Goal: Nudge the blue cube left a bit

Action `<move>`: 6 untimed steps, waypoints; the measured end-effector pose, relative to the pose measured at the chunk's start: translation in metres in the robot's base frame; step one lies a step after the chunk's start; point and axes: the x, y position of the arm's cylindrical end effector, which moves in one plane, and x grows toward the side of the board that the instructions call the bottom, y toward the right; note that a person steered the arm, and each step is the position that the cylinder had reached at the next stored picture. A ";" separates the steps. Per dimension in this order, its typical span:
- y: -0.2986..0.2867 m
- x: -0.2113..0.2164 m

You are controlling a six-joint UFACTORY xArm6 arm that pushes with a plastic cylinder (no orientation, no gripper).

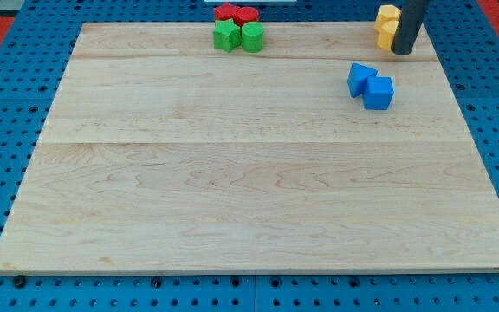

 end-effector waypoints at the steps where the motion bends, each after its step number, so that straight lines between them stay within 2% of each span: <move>1: 0.000 -0.008; 2: -0.001 -0.008; 3: 0.003 0.014; 4: 0.066 0.051; 5: 0.079 0.113; 6: 0.032 0.147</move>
